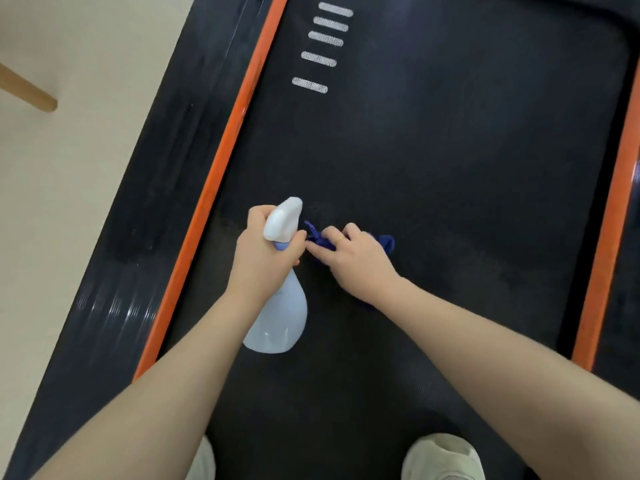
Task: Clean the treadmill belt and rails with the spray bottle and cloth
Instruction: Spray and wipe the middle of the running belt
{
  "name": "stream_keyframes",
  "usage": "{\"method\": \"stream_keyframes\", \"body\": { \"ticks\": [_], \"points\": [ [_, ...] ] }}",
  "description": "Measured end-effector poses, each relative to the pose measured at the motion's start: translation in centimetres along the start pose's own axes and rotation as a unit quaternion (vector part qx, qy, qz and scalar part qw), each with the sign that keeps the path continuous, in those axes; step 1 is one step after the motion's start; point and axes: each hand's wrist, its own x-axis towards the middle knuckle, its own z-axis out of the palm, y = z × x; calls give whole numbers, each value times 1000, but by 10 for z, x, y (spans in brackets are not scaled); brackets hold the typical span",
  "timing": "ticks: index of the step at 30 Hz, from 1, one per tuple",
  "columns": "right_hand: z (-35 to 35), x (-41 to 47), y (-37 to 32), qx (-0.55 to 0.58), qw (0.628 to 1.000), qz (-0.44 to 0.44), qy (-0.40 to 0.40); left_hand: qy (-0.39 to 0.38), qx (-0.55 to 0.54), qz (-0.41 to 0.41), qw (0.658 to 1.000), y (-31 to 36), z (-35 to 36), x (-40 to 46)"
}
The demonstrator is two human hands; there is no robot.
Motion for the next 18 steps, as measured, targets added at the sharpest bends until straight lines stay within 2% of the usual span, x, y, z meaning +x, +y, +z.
{"method": "stream_keyframes", "body": {
  "ticks": [1,2,4,5,6,8,10,11,12,13,14,16,17,18],
  "points": [
    [-1,9,7,-17,1000,-17,-2,-8,9,8,1000,-3,1,0],
    [-9,21,13,-21,999,34,-4,-11,9,17,1000,-5,3,-1],
    [-16,45,23,6,975,223,1,-2,-2,29,1000,-8,5,-3],
    [-16,50,22,1,963,268,-2,3,-5,31,999,-9,6,-3],
    [-16,46,14,6,967,255,-9,6,-7,28,1000,-10,6,-3],
    [-10,23,-7,38,993,113,3,15,-20,13,1000,-11,3,-2],
    [-2,-8,-22,16,999,-28,-32,29,-32,0,999,-9,-2,0],
    [-4,-9,-15,9,996,-67,-53,36,-38,-6,999,-9,-4,1],
    [-9,2,-7,1,996,-69,-61,41,-42,-12,998,-10,-6,1],
    [-13,16,3,-10,998,-22,-51,43,-42,-17,998,-11,-8,1],
    [-15,30,12,-32,997,63,-41,44,-40,-20,998,-12,-9,1],
    [-16,44,16,-49,972,228,-26,45,-30,-22,998,-13,-11,0],
    [-15,40,7,-34,969,247,-9,43,-27,-22,998,-13,-11,-1],
    [-15,32,-5,-24,974,223,1,41,-27,-21,999,-11,-11,-1]
  ]
}}
